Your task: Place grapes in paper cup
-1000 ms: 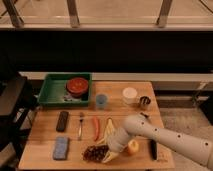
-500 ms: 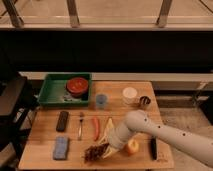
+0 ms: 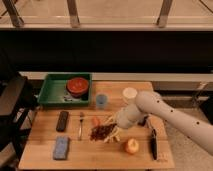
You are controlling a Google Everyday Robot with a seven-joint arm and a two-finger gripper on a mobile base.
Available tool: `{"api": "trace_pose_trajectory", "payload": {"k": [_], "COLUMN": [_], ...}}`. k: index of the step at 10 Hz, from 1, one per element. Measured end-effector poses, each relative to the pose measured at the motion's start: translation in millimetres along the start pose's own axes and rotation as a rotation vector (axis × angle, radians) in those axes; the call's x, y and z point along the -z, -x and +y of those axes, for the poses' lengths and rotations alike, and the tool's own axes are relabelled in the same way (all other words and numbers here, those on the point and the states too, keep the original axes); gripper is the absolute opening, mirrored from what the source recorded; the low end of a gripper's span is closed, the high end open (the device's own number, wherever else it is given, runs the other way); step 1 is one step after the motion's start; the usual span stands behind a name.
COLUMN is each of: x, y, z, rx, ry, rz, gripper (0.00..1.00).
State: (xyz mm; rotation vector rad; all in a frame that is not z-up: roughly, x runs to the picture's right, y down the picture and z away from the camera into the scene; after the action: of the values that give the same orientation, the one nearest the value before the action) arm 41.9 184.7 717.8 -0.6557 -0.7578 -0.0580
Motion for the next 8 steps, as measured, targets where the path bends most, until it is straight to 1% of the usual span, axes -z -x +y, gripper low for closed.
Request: {"api": "trace_pose_trajectory", "payload": {"k": [1, 3, 4, 5, 8], "x": [18, 49, 67, 82, 113], "y": [-13, -47, -71, -89, -134], "z": [-17, -29, -29, -28, -19], "rx": [-0.019, -0.071, -0.107, -0.140, -0.227], "ry": [-0.023, -0.059, -0.076, -0.092, -0.114], "rz": [0.024, 0.053, 0.074, 0.092, 0.145], "gripper": [0.00, 0.00, 0.00, 0.00, 0.00]}}
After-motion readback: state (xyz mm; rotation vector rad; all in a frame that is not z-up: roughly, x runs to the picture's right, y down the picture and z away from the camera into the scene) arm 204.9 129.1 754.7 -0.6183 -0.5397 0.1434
